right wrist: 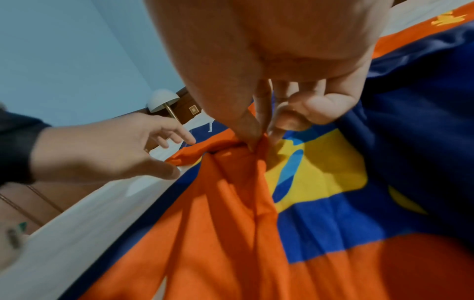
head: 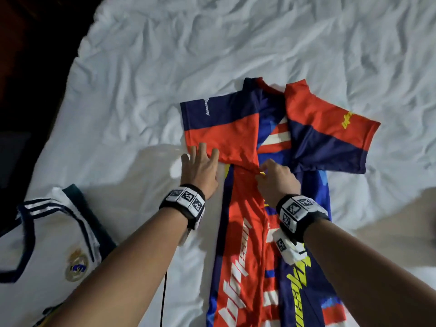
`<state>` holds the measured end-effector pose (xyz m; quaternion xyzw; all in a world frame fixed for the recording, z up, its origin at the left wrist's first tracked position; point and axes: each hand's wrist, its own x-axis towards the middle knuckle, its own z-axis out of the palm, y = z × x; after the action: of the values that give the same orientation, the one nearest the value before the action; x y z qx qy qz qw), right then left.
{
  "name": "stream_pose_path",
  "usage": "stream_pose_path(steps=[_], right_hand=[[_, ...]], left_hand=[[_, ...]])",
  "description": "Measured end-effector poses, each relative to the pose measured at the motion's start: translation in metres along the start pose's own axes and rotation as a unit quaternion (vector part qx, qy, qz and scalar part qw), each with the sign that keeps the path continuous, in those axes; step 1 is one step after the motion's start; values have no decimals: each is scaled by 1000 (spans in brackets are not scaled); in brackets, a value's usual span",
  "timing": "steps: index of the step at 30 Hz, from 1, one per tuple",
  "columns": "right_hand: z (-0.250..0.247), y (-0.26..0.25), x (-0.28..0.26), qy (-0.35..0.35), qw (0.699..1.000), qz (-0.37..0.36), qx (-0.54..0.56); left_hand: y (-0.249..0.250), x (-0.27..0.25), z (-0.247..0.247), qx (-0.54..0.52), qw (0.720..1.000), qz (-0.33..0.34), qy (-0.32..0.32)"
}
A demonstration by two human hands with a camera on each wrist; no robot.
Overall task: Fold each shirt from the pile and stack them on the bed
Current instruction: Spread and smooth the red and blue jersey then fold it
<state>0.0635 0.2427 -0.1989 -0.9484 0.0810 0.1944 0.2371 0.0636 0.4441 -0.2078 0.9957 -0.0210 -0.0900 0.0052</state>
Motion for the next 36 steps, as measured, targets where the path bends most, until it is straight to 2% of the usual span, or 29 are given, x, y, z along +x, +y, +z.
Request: stream_pose_path(steps=[5, 7, 9, 11, 14, 16, 19, 21, 22, 24, 26, 29, 31, 33, 36], right_hand=[[-2, -2, 2, 29, 999, -23, 35], [4, -12, -1, -15, 999, -18, 45], [10, -24, 1, -67, 990, 18, 126], [9, -36, 4, -99, 956, 99, 256], [-3, -47, 11, -137, 868, 224, 422], [-11, -48, 17, -156, 822, 258, 484], [-17, -46, 25, -142, 795, 269, 525], [-22, -41, 28, -123, 789, 274, 535], [-23, -38, 29, -116, 788, 277, 538], [-26, -33, 28, -106, 783, 278, 546], [-26, -31, 27, -98, 784, 264, 553], [-17, -29, 27, -100, 795, 219, 557], [-12, -29, 25, -91, 788, 205, 573], [-8, -28, 26, -57, 776, 213, 591], [-8, -19, 29, 30, 760, 231, 606]], left_hand=[[-15, 28, 3, 59, 996, 61, -8], [-20, 34, 5, 74, 994, 80, 2], [-20, 40, 4, 47, 993, 103, 37], [-15, 40, -5, -2, 989, 132, 66], [-6, 34, -22, -70, 979, 164, 99], [0, 30, -29, -91, 973, 179, 114], [11, 25, -32, -138, 964, 200, 106], [9, 33, -27, -186, 963, 159, 111], [3, 40, -23, -199, 968, 104, 109], [-11, 57, -13, -189, 980, -44, 40], [-19, 72, -5, -198, 969, -145, -38], [-17, 82, 4, -209, 959, -185, -56], [-14, 86, 8, -252, 946, -195, -56], [-14, 88, 8, -334, 919, -206, -46], [-10, 82, 2, -429, 880, -203, -29]])
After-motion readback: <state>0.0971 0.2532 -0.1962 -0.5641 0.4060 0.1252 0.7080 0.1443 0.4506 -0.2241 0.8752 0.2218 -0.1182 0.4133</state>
